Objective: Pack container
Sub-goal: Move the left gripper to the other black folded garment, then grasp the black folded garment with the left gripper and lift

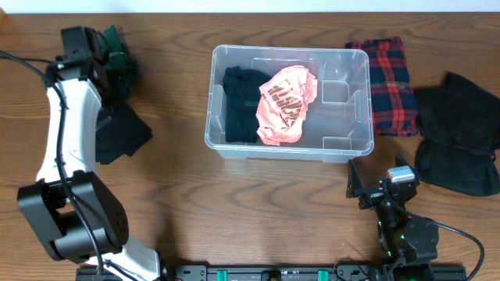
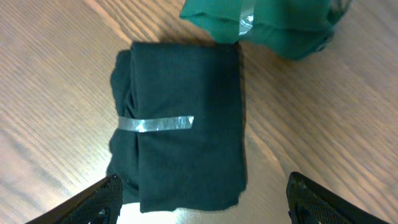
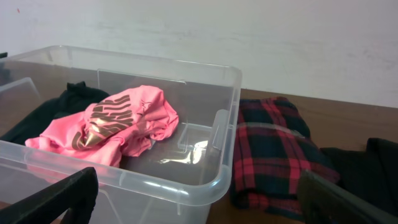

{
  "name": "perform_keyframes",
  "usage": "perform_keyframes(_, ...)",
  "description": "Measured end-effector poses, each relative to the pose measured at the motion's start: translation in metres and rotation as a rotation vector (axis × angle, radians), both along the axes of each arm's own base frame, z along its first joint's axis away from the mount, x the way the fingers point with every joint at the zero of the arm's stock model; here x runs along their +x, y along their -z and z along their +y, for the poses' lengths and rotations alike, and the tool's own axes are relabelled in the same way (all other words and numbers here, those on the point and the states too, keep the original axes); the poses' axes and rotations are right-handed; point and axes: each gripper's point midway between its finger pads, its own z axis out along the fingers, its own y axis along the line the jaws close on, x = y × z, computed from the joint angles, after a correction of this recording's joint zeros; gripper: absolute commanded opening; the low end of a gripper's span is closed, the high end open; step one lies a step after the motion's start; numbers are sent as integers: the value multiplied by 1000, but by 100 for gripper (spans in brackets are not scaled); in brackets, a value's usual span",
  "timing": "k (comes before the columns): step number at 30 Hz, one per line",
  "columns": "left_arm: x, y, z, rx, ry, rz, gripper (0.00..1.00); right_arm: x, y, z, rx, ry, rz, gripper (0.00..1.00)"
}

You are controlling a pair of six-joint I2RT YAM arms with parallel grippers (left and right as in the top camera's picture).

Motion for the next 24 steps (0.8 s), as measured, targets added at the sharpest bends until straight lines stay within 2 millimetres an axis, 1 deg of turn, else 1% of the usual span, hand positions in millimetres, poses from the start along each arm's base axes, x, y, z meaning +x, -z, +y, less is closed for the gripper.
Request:
perform_keyframes(3,1,16,0,-3,-14,-12,84,0,0,0,0,0,0,99)
perform_keyframes(6,2,25,0,-5,-28,-27,84,0,0,0,0,0,0,99)
perform_keyframes(11,4,34,1,-7,-47,-44,84,0,0,0,0,0,0,99)
perform_keyframes(15,11,39,-1,-7,-48,-60,84,0,0,0,0,0,0,99)
perform_keyframes(17,15,44,-4,-10,-44,-58,84,0,0,0,0,0,0,99)
perform_keyframes(21,18,63,-8,-15,-38,-26,84,0,0,0,0,0,0,99)
perform_keyframes(24,16,82,-4,8,-54,21,84,0,0,0,0,0,0,99)
